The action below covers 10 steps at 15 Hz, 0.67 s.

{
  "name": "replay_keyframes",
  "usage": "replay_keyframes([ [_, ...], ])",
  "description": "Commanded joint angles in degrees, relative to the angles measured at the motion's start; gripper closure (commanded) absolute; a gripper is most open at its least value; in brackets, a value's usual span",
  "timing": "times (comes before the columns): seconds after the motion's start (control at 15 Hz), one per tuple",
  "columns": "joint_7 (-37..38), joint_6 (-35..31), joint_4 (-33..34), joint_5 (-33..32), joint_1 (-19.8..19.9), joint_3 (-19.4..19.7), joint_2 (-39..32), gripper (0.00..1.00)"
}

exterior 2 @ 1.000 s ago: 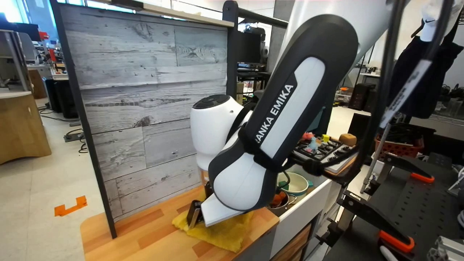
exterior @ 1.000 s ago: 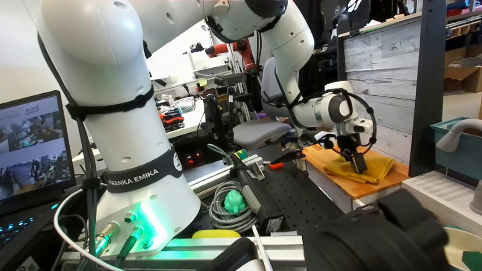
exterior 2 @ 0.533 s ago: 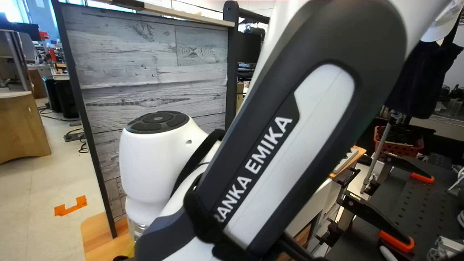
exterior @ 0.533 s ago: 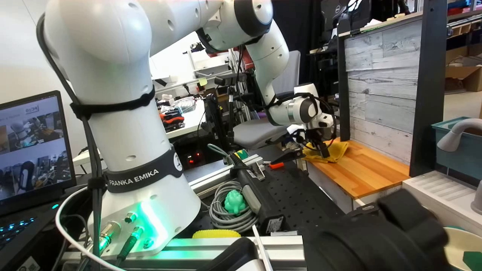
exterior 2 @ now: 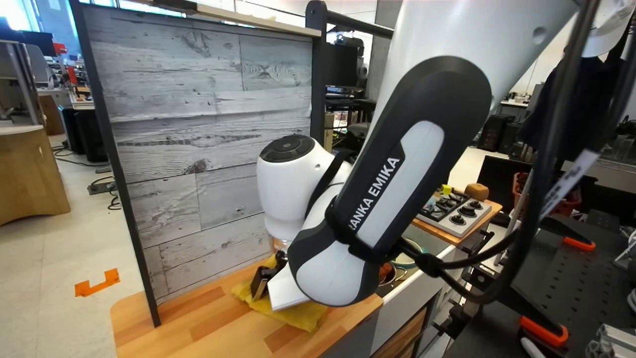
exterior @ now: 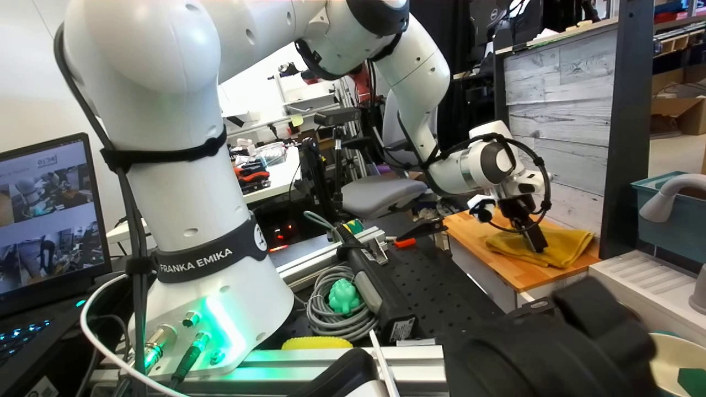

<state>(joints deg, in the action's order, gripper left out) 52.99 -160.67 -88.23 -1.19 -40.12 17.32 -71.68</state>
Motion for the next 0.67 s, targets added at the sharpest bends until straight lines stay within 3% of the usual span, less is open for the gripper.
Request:
replay_keyframes([
  [0.0, 0.53, -1.04, 0.51, -0.92, -0.87, 0.46, -2.38, 0.00],
  [0.33, -3.71, -5.95, 2.61, -1.14, -2.94, -6.64, -2.36, 0.00],
  [0.6, -6.66, -0.85, 6.65, 1.73, 0.07, -13.77, -2.16, 0.00],
])
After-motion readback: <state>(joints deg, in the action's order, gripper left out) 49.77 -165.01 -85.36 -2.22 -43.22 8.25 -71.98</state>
